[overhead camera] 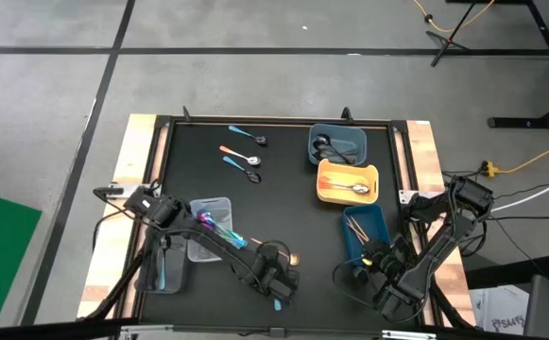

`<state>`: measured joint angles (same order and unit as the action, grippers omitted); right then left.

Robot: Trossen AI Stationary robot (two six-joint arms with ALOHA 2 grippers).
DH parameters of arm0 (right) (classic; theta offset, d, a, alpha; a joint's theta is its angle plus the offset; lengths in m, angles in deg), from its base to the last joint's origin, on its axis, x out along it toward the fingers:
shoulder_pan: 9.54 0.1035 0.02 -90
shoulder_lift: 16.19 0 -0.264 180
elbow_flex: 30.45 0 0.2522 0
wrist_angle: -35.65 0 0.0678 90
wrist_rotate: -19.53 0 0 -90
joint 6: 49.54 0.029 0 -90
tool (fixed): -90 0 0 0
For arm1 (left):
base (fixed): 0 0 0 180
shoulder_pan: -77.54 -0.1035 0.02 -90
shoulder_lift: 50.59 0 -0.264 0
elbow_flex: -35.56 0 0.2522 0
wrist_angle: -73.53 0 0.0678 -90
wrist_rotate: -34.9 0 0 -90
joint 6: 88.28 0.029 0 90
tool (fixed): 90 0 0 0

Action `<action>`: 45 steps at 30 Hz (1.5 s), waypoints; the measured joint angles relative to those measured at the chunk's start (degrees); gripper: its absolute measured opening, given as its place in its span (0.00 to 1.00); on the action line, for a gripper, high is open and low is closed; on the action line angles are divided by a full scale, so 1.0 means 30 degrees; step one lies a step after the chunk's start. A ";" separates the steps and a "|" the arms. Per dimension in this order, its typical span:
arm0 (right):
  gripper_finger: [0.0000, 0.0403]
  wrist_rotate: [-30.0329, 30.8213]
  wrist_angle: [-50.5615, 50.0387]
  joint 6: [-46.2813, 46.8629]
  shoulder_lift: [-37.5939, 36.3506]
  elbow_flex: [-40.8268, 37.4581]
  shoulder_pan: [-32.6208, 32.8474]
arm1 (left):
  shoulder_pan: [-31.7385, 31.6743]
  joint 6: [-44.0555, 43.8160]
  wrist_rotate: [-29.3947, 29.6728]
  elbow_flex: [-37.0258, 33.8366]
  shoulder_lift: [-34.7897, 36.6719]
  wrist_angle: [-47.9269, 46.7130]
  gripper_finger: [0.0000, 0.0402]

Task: Sort silverware by color (type)
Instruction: Put the light blue spoon into the black bin

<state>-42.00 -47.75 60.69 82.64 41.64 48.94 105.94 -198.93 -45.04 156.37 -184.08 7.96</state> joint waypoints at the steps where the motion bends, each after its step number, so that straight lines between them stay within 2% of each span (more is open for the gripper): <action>1: 0.25 0.0003 0.0005 0.0000 0.0000 0.0000 0.0000 | -0.0019 0.0198 -0.0039 0.0000 0.0000 0.0000 0.10; 25: 0.25 0.0015 0.0133 0.0000 0.0000 0.0000 0.0000 | -0.0012 0.2091 -0.0023 -0.0036 -0.0044 0.0087 0.10; 45: 0.25 0.0019 0.0209 0.0000 0.0000 0.0000 0.0000 | 0.0165 0.1464 0.0611 -0.0102 0.0554 0.0066 0.10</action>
<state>-41.94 -47.12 60.69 82.64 41.64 48.94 106.44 -194.53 -43.20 156.06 -182.42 8.15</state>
